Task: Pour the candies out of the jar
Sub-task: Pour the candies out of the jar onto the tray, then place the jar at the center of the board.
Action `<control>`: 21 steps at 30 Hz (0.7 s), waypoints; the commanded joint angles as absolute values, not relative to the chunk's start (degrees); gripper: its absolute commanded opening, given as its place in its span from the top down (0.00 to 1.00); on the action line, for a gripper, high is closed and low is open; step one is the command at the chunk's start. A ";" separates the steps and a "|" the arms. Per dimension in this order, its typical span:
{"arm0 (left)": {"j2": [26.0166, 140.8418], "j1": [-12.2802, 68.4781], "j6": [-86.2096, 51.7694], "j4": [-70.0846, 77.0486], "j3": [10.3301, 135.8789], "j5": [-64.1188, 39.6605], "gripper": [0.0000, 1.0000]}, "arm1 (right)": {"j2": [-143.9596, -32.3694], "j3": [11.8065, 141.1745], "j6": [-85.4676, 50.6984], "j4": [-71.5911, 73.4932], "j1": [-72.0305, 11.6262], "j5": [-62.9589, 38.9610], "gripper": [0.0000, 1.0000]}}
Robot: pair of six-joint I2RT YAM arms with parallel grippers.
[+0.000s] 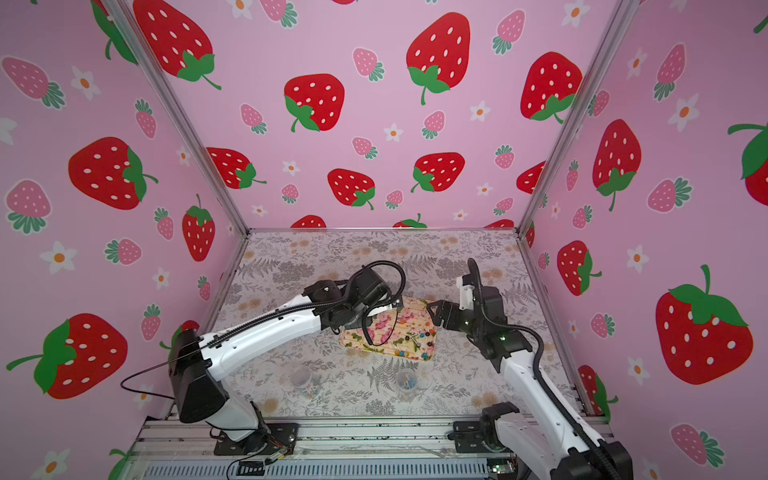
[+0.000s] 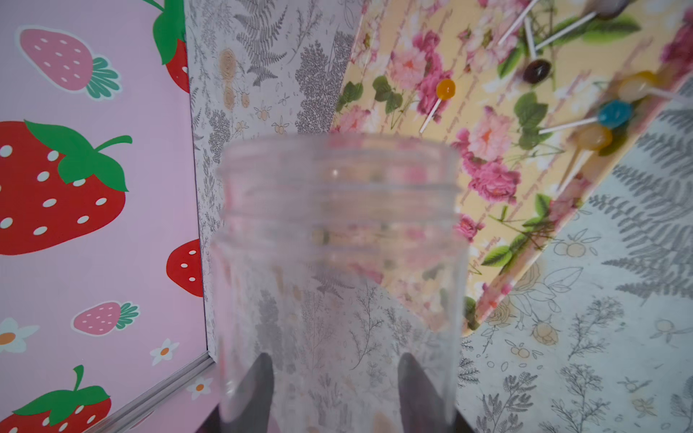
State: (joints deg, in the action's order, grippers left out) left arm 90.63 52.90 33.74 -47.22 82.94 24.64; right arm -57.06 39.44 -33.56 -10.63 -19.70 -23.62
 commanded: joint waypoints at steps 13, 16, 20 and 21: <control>74.86 50.78 22.26 -33.66 70.98 3.40 0.45 | -74.35 58.80 -26.94 -7.12 -25.73 -49.13 0.41; 73.00 49.37 20.84 -32.22 69.16 -0.20 0.45 | -75.64 60.34 -25.67 -7.95 -27.60 -50.57 0.45; 71.85 48.49 19.71 -31.72 67.74 -3.16 0.45 | -76.16 61.50 -23.77 -8.94 -29.62 -51.67 0.48; 71.69 48.43 19.54 -31.66 67.57 -3.57 0.45 | -76.20 61.52 -23.48 -9.01 -29.91 -51.83 0.47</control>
